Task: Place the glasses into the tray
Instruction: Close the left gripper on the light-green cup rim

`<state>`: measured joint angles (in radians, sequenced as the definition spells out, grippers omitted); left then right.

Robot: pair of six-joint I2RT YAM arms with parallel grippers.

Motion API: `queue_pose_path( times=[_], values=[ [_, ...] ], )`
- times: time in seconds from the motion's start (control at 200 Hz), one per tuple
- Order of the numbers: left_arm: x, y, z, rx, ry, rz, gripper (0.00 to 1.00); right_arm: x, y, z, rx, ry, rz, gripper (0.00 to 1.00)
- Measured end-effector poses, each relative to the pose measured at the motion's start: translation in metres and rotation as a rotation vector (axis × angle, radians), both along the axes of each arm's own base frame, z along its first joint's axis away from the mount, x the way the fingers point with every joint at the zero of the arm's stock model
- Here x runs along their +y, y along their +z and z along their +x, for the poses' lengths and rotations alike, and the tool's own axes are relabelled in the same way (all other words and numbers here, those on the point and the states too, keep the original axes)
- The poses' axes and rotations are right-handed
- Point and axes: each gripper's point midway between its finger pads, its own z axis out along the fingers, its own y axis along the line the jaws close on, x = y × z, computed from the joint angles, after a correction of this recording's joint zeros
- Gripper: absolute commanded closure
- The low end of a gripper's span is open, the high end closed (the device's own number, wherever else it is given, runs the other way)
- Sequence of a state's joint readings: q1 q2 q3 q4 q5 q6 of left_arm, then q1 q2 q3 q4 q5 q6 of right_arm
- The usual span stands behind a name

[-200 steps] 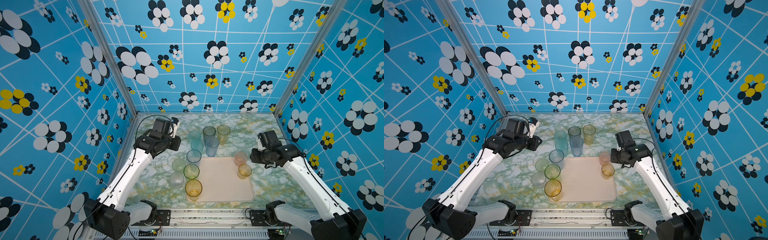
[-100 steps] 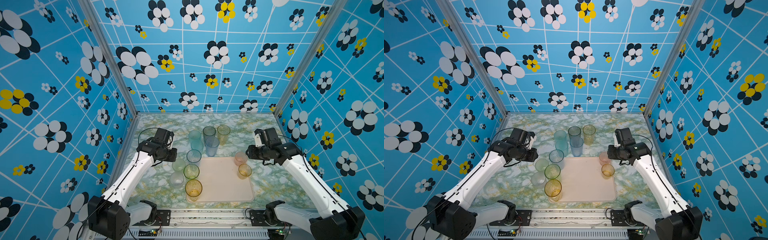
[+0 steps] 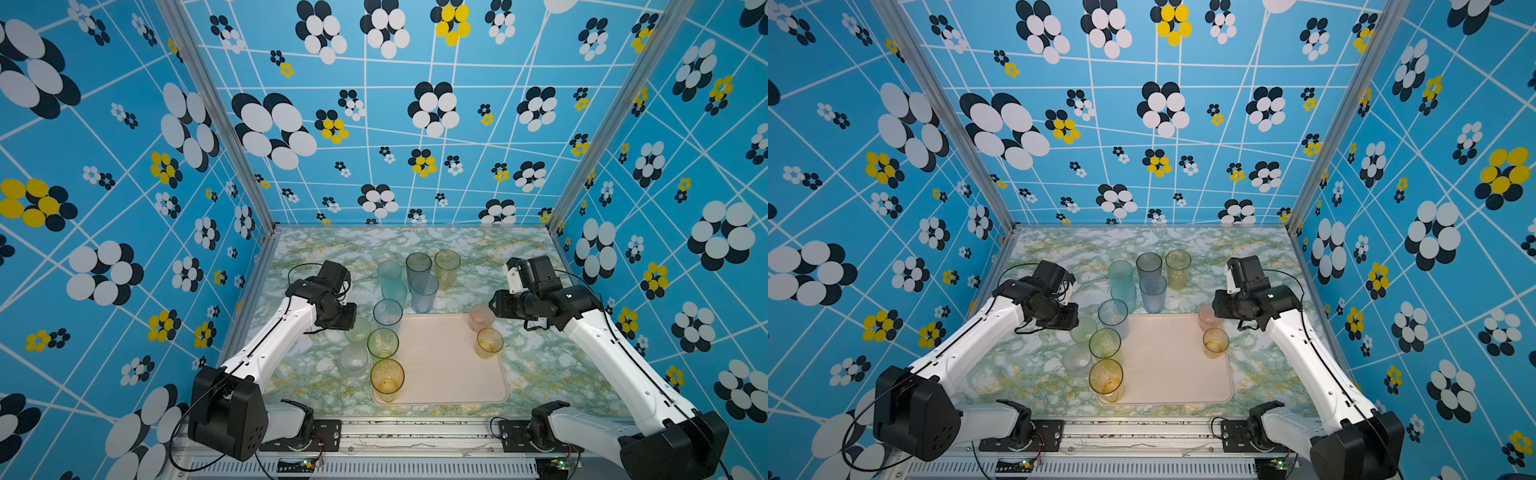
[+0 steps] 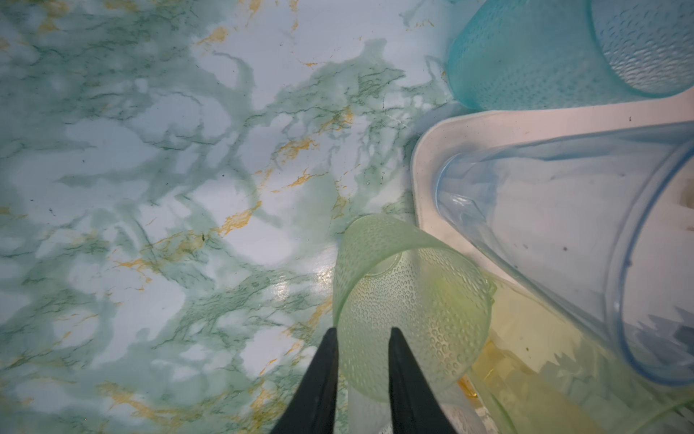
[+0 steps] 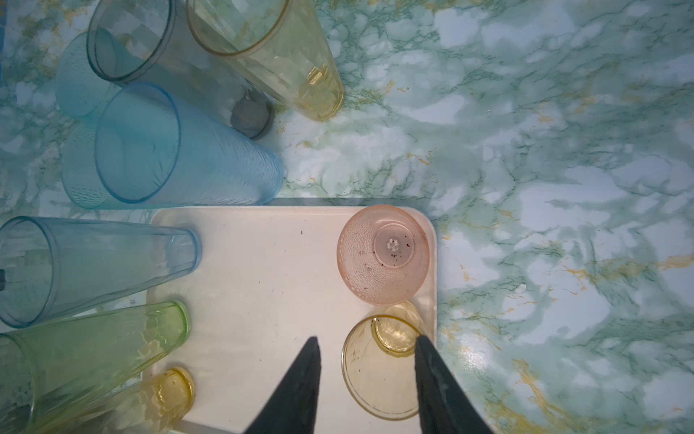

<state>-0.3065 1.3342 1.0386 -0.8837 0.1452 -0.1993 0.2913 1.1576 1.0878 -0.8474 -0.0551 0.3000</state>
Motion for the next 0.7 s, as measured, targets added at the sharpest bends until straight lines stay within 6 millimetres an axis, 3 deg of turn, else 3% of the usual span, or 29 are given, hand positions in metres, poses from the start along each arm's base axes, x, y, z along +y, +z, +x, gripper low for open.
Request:
queue_pose_path(
  times=[0.7],
  values=[
    [0.007, -0.023, 0.005, 0.051, 0.016, 0.054, 0.84, 0.000, -0.003, -0.001, 0.007, 0.003, 0.001, 0.57]
  ],
)
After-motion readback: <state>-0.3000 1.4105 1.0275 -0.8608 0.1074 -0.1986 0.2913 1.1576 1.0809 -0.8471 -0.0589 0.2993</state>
